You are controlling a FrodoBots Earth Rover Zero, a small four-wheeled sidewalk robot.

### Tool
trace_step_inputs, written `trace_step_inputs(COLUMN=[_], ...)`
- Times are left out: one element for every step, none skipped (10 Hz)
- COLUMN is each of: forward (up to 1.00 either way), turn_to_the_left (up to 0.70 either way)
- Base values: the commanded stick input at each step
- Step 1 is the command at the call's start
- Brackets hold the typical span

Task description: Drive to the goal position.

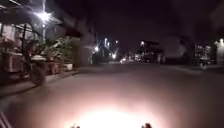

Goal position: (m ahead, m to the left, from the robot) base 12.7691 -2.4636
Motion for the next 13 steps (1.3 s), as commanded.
trace_step_inputs(forward=[0.70, 0.70, 0.70, 0.70, 0.70, 0.70, 0.70, 0.70, 0.70, 0.70, 0.70, 0.70, 0.70], turn_to_the_left=[-0.15, -0.35, -0.35, -0.34, -0.31, -0.05, 0.00, 0.00, 0.00, 0.00, 0.00, 0.00, 0.00])
